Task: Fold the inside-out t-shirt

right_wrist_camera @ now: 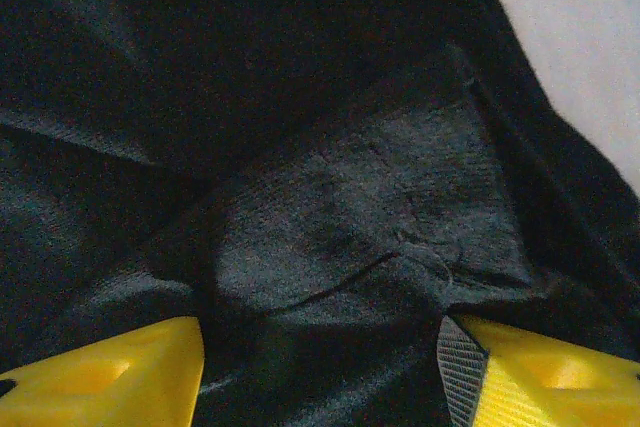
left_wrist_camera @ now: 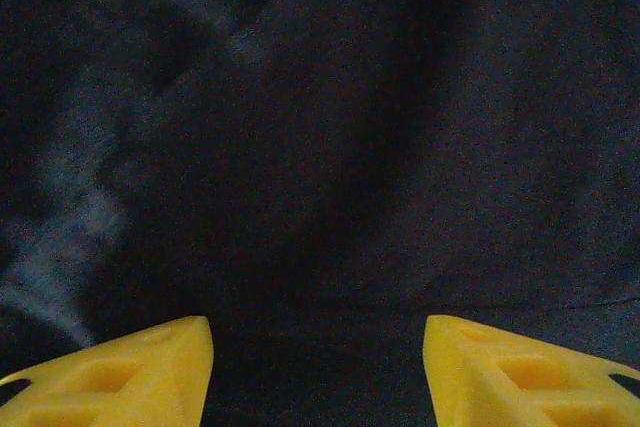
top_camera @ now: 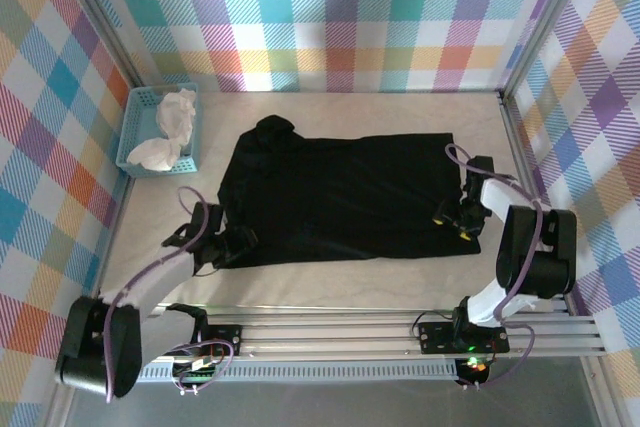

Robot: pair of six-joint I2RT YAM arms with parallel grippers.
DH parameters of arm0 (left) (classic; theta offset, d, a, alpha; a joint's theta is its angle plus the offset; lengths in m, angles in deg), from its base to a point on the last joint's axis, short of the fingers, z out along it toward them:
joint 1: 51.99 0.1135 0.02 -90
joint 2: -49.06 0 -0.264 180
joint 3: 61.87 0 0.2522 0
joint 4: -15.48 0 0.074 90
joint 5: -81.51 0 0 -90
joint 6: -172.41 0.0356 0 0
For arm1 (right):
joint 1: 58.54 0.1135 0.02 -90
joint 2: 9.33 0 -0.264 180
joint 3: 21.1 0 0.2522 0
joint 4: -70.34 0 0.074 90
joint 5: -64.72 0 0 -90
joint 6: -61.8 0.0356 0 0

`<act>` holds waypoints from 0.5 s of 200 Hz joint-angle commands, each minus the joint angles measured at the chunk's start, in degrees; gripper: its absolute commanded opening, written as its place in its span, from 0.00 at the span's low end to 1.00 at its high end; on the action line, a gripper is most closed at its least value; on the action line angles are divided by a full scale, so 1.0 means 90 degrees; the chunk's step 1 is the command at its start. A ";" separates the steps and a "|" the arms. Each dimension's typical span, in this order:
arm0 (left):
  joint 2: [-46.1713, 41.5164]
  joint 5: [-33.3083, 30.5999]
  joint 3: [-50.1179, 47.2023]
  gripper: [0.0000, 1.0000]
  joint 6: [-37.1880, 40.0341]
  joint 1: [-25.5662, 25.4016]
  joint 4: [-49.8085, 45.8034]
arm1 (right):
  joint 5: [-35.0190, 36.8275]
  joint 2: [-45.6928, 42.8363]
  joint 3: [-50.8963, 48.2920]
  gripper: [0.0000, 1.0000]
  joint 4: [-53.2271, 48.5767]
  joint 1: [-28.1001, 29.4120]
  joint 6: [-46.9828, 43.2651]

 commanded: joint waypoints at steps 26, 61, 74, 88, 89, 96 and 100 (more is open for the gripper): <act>-0.0681 -0.0279 0.0154 0.59 -0.0323 -0.0050 -0.1415 | -0.0127 -0.0736 -0.0570 0.64 -0.0452 -0.0206 0.0472; -0.0356 -0.0394 0.1195 0.62 0.0149 -0.0050 -0.0406 | -0.0438 -0.1091 0.0135 0.66 0.0657 0.0118 0.0033; 0.0408 -0.0543 0.1815 0.66 0.0459 -0.0050 0.0028 | -0.0485 -0.0790 0.0564 0.67 0.1074 0.0206 -0.0176; 0.1430 -0.0720 0.2665 0.69 0.0830 -0.0040 0.0325 | -0.0512 -0.0337 0.1046 0.72 0.1534 0.0199 -0.0181; 0.1466 -0.0726 0.2732 0.69 0.0857 -0.0040 0.0401 | -0.0495 -0.0247 0.1093 0.72 0.1557 0.0197 -0.0181; 0.2018 -0.0752 0.3180 0.70 0.0991 -0.0013 0.0532 | -0.0354 0.0004 0.1376 0.75 0.1693 0.0188 -0.0130; 0.2322 -0.0744 0.3400 0.70 0.1067 0.0013 0.0548 | -0.0294 0.0207 0.1568 0.76 0.1743 0.0173 -0.0080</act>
